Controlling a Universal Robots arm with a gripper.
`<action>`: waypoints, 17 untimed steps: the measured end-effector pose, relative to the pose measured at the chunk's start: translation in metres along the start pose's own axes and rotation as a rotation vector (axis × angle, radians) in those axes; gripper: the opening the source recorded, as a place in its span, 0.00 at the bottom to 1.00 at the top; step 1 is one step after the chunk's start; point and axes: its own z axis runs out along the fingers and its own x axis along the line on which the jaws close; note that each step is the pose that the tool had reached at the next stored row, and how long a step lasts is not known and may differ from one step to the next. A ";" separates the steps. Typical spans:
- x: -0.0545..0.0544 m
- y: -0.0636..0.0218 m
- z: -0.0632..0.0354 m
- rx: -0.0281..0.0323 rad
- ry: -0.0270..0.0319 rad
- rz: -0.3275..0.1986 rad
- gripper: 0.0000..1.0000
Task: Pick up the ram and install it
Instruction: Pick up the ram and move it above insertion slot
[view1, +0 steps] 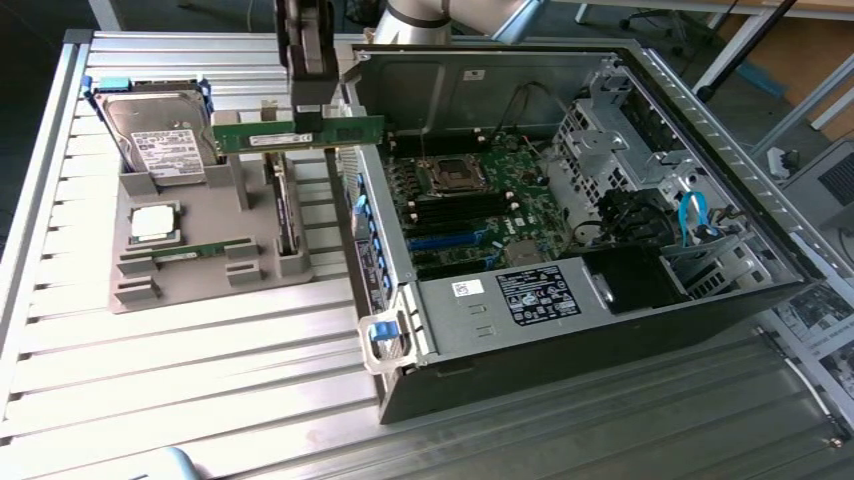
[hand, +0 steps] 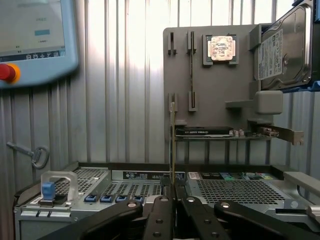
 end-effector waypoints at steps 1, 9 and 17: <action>0.000 -0.0009 0.0000 -0.0001 0.0001 0.000 0.12; 0.000 -0.0077 0.0001 0.0000 0.0001 0.000 0.12; 0.000 -0.0169 0.0002 0.0000 0.0000 0.000 0.12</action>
